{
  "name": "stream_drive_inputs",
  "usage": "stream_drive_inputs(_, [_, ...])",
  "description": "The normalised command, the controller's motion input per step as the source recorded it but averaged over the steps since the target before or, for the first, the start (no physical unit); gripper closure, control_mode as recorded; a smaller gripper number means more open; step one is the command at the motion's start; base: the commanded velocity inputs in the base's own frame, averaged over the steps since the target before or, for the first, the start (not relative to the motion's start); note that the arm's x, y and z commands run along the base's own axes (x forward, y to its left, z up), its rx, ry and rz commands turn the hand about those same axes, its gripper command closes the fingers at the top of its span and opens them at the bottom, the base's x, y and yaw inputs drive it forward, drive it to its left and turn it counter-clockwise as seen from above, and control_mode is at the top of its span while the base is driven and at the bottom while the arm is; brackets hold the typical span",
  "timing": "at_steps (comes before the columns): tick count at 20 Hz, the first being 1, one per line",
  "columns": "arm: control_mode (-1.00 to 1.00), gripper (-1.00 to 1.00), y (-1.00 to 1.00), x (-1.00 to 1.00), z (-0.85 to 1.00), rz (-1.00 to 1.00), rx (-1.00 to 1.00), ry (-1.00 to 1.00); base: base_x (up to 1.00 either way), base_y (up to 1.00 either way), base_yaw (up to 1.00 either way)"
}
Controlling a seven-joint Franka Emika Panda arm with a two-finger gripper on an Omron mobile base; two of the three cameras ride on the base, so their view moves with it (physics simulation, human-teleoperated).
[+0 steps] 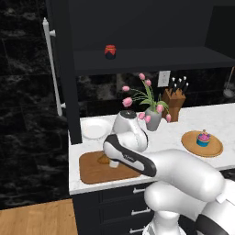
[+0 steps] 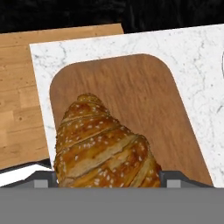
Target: From the different types of pastries on the counter, select a croissant and place it on the cutting board. Then retrieve a jar of jam from the cabinet and place it alongside the croissant on the cutting board.
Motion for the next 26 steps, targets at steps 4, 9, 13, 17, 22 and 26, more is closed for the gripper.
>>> stream_drive_inputs(4, [-1.0, 1.0, 0.2, 0.0, 0.0, 0.0, 0.0, 0.0, 0.0, 0.0, 0.0])
stream_drive_inputs(9, [-1.0, 1.0, 0.23, 0.14, -0.01, 0.0, -0.01, 0.0, 0.0, 0.0, 0.0])
stream_drive_inputs(13, [-1.0, 1.0, 0.06, 0.23, -0.19, 0.0, -0.06, 0.0, 0.0, 0.0, 0.0])
stream_drive_inputs(17, [-1.0, 1.0, 0.01, 0.07, -0.17, 0.0, -0.04, 0.0, 0.0, 0.0, 0.0])
stream_drive_inputs(22, [-1.0, -1.0, 0.11, 0.01, 0.0, 0.0, 0.0, 0.0, 0.0, 0.0, 0.0])
stream_drive_inputs(26, [-1.0, -1.0, 0.16, 0.01, -0.01, 0.0, 0.0, 0.0, 0.0, 0.0, 0.0])
